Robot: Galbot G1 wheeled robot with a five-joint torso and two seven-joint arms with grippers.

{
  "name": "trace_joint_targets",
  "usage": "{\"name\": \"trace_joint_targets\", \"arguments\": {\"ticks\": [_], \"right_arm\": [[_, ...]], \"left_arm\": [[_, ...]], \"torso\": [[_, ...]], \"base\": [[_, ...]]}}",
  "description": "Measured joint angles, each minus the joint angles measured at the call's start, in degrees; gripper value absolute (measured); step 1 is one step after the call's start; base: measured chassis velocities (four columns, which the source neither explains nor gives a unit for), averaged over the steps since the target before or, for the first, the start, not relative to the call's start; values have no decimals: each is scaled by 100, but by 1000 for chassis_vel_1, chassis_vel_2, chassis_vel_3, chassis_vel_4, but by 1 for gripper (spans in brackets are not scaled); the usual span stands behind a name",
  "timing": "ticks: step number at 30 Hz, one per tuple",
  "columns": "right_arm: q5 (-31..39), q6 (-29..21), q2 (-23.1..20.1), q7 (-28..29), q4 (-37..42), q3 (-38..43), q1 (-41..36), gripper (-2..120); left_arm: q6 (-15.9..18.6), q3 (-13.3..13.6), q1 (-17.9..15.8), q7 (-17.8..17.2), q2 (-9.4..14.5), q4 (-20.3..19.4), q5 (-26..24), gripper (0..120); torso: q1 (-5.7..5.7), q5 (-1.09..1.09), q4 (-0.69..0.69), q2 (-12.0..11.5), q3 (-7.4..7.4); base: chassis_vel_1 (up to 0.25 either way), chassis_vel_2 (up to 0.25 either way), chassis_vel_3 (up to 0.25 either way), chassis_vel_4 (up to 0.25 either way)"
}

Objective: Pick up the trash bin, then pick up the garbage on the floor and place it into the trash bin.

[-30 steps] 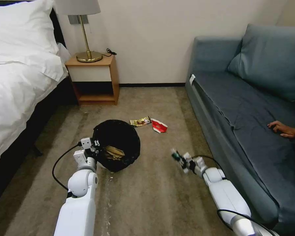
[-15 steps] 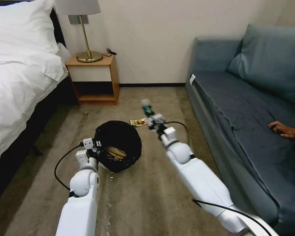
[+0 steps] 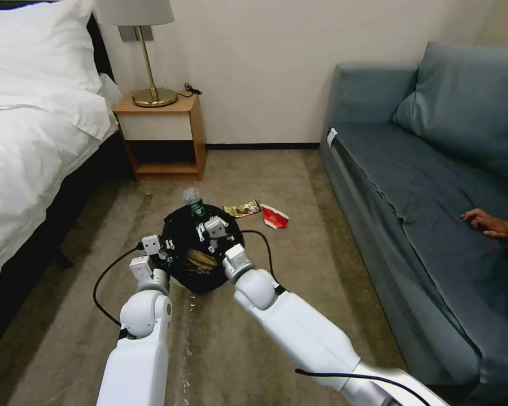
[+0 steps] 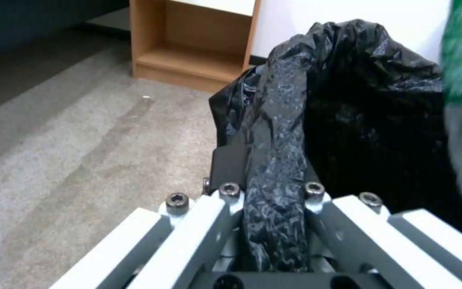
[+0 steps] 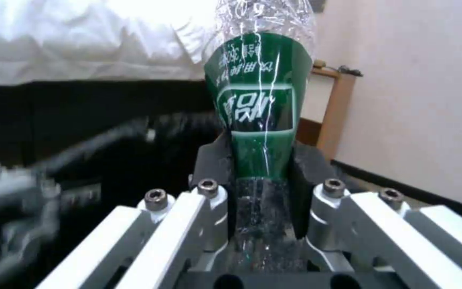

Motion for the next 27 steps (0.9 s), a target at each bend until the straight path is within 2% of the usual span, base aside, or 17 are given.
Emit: {"name": "trace_joint_targets", "arguments": {"ticks": [3, 6, 9, 12, 13, 16, 19, 22, 27], "right_arm": [[-73, 6, -6, -20, -18, 39, -31, 19], [-212, 6, -59, -89, 27, 152, -110, 37], [-216, 6, -61, -93, 56, 180, -145, 43], [-229, 14, -59, -126, 79, 230, -211, 58], [-229, 14, -59, -126, 79, 230, -211, 58], [-228, 31, -5, -200, 120, 348, -269, 73], [-229, 44, 12, -200, 121, 375, -275, 80], [-228, 114, -3, -188, 189, 443, -284, 95], [-223, 199, -83, -91, 362, 575, -326, 100]], "left_arm": [[3, 0, -7, -2, 0, -1, 0, 4], [4, 15, -40, -5, -13, 19, -11, 4], [4, 15, -49, -5, -30, 41, -16, 4], [3, 33, -44, 22, -32, 34, -95, 4], [3, 33, -44, 22, -32, 34, -95, 4], [1, 50, -51, 68, -10, 19, -146, 4], [-1, 47, -55, 72, -7, 15, -150, 4], [-12, 23, -59, 92, 17, -18, -193, 4], [-15, -8, -52, 123, 37, -31, -256, 4]], "torso": [[0, 0, -1, 0, 0], [0, 0, -1, 0, 0], [0, 0, -1, 0, 0], [0, 0, 0, 0, 0], [0, 0, 0, 0, 0], [0, 0, -1, 0, 0], [0, 0, -1, 0, 0], [0, 0, 0, 0, 0], [0, 0, 0, 0, 0]], "base": [[0, 0, 0, 0], [0, 0, 0, 0], [0, 0, 0, 0], [0, 0, 0, 0], [0, 0, 0, 0], [0, 0, 0, 0], [0, 0, 0, 0], [0, 0, 0, 0], [0, 0, 0, 0]]}}
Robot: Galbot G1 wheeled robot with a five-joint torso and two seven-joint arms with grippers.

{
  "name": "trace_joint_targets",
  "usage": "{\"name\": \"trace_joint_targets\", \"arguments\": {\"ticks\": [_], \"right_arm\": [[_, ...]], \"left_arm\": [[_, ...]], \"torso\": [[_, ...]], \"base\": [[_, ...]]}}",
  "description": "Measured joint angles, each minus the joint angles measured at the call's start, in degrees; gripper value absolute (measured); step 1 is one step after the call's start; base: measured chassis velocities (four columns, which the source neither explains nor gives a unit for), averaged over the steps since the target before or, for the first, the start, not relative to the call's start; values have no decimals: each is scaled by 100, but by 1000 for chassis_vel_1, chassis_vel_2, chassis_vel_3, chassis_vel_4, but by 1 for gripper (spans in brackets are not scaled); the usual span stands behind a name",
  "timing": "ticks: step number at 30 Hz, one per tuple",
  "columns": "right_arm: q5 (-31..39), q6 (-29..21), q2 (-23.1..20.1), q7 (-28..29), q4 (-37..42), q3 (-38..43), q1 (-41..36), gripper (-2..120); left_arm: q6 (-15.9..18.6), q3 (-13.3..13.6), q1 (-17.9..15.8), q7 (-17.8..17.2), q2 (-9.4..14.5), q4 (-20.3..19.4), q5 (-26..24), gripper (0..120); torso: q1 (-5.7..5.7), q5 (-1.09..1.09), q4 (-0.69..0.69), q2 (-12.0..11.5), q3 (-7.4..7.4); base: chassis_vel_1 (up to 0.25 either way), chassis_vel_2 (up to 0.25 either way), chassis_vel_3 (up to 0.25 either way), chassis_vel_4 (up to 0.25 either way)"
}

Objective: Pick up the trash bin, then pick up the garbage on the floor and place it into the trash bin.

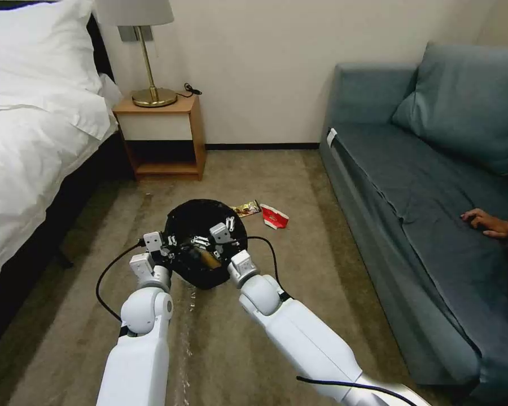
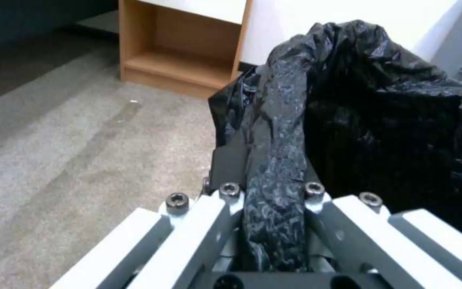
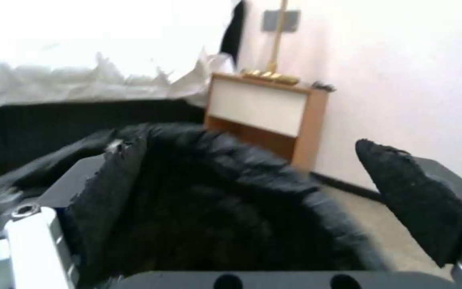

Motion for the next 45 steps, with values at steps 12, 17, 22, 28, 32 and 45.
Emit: {"name": "trace_joint_targets", "arguments": {"ticks": [12, 17, 22, 28, 32, 45], "right_arm": [[269, 65, -424, 446, 695, 1653, -707, 100], [112, 360, -583, 322, 675, 2409, -1222, 100], [120, 573, -611, 101, 684, 2874, -1685, 100], [25, 740, -572, -5, 590, 3015, -1800, 100], [-5, 786, -537, -97, 531, 3106, -1801, 100], [-13, 816, -462, -281, 447, 3226, -1847, 100]], "left_arm": [[14, -31, -34, 204, 141, 53, -224, 4], [-52, -58, -83, 356, 183, 135, -268, 4], [-119, -31, -101, 413, 204, 194, -262, 4], [-116, -30, -104, 413, 228, 200, -237, 4], [-103, -34, -108, 423, 265, 197, -214, 4], [-45, 24, -46, 468, 301, 136, -201, 4]], "torso": [[0, 2, -1, 0, 0], [0, 2, -1, 0, 0], [0, 1, -1, 0, 0], [0, 0, -1, 0, 0], [0, 0, 0, 0, 0], [0, 0, 0, 0, 0]], "base": [[0, 0, 0, 0], [0, 0, 0, 0], [0, 0, 0, 0], [0, 0, 0, 0], [0, 0, 0, 0], [0, 0, 0, 0]]}}
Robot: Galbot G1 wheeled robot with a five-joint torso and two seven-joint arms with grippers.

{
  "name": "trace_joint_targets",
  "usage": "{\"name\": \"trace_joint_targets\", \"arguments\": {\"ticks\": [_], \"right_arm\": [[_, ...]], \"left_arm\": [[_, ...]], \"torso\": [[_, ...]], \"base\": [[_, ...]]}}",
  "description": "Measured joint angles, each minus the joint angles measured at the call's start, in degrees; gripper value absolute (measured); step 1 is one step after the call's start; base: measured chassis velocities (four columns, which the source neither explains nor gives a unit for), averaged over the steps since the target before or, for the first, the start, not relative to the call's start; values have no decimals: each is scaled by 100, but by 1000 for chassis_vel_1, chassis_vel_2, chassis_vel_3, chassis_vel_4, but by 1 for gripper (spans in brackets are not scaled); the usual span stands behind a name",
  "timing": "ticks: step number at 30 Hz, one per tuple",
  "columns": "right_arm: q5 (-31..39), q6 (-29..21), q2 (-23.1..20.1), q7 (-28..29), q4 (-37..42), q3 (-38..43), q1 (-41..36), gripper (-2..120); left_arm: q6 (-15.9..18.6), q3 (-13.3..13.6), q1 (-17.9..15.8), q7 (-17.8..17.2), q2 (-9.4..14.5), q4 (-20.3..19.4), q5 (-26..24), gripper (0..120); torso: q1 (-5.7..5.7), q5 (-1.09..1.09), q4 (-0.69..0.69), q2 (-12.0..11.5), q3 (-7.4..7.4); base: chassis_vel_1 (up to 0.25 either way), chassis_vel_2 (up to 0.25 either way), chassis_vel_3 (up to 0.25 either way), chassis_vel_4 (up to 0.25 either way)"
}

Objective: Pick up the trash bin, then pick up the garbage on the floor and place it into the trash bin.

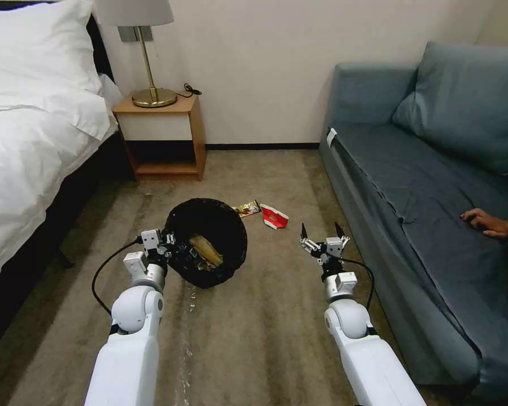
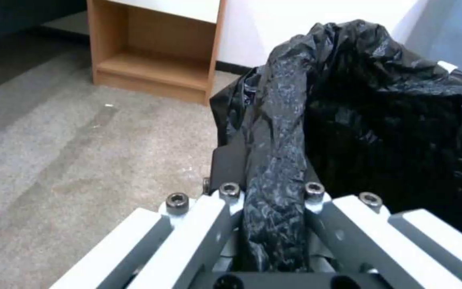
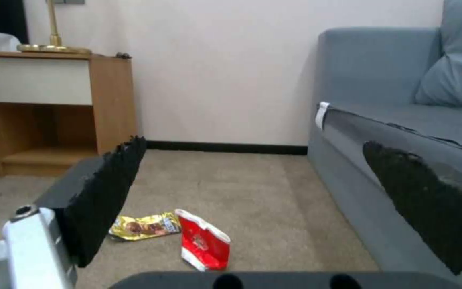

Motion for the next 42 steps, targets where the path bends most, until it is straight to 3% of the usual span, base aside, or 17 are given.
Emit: {"name": "trace_joint_targets", "arguments": {"ticks": [11, 42], "right_arm": [[-31, 27, 15, -50, -30, -10, 15, 100], [-50, 47, 104, -63, -106, -43, 12, 100]], "left_arm": [[1, -58, 37, -15, 23, 2, 5, 4], [-11, -176, 36, -47, 8, 11, 26, 4]], "torso": [[-1, 0, 0, 0, -1], [0, 0, 1, 0, 0]], "base": [[-16, 11, 6, -12], [-86, 81, 87, -79]]}}
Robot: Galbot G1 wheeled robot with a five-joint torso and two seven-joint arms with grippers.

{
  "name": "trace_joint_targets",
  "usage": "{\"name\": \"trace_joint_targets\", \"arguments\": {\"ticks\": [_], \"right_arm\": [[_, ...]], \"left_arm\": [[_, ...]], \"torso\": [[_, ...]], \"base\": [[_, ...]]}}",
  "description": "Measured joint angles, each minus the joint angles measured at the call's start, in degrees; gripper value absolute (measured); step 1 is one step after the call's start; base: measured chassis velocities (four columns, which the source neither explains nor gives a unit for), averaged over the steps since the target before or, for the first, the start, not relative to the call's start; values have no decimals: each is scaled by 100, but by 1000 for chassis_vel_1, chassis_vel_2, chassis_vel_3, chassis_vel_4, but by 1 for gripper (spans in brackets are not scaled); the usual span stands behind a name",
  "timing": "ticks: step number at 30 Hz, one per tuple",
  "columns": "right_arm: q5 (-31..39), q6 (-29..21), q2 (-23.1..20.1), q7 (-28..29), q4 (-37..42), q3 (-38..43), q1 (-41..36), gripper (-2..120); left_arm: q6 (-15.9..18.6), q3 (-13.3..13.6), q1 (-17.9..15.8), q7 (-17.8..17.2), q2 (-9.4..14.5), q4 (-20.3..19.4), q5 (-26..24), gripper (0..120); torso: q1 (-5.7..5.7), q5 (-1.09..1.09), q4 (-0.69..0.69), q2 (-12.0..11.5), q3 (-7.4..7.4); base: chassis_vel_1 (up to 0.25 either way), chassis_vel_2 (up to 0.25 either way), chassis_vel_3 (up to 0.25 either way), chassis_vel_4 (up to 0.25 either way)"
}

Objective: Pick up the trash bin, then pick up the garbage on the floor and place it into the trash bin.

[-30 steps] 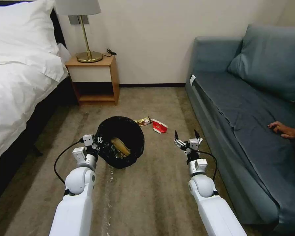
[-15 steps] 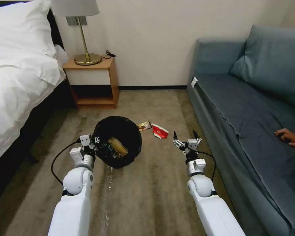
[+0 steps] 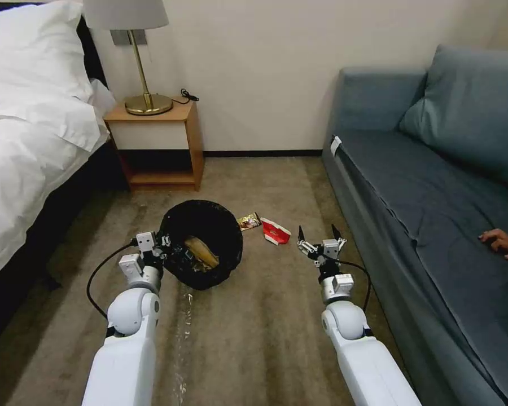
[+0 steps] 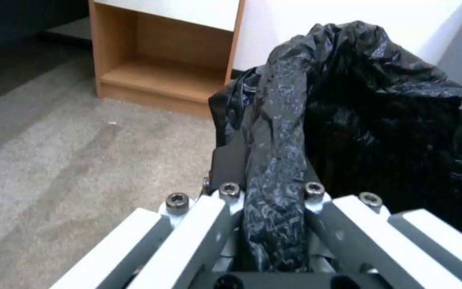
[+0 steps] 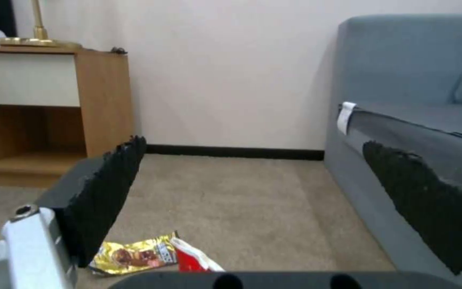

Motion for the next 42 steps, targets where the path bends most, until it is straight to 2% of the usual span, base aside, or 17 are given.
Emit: {"name": "trace_joint_targets", "arguments": {"ticks": [26, 42], "right_arm": [[-45, 32, -59, -32, -62, -117, -25, 100], [-154, 84, -57, -48, -152, -293, -42, 100]], "left_arm": [[-30, -99, 5, -44, -25, 25, 21, 4], [-60, -354, 45, -46, -32, 9, 18, 4]], "torso": [[0, 0, -1, 0, 0], [0, -1, -1, 0, 0]], "base": [[-118, 112, 112, -113], [-136, 130, 133, -132]]}}
